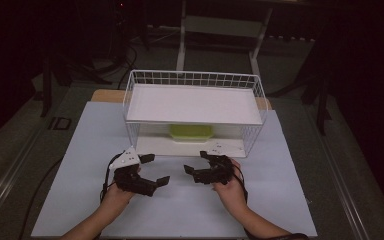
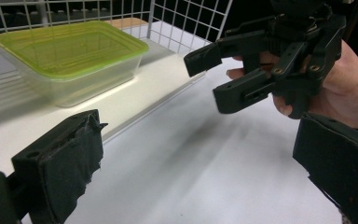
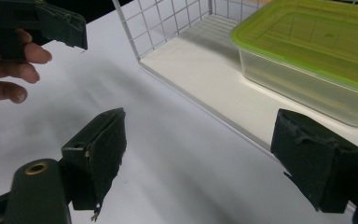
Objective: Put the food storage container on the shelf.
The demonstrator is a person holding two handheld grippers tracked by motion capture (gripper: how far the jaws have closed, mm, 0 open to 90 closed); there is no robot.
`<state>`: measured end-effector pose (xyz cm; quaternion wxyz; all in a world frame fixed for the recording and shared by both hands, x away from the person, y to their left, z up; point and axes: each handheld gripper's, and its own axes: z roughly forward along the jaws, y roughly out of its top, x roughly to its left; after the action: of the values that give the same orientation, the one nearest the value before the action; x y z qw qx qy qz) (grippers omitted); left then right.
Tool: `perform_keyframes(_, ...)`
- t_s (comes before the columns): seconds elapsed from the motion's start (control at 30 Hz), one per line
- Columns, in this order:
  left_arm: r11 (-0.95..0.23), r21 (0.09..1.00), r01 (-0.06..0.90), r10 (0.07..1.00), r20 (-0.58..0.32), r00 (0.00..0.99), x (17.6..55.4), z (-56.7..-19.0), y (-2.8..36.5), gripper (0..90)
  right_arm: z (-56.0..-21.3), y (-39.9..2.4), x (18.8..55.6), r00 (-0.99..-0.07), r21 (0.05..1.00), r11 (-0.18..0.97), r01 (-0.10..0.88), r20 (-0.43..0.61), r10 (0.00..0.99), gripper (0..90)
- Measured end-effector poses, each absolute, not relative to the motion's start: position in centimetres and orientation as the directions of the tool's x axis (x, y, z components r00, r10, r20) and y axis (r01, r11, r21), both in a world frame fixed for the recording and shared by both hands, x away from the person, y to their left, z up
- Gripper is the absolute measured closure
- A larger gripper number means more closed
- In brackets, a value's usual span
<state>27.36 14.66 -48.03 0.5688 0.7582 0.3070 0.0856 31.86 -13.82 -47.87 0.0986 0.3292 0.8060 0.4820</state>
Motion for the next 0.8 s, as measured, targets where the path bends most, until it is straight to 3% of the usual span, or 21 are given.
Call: perform_keyframes(0.8,-0.195,0.910,0.366,0.533,-0.215,0.818,23.6,-48.5,15.8,2.1,-47.5,-19.2,28.1,-0.770,0.846,0.304,0.437,0.177,0.614,18.0)
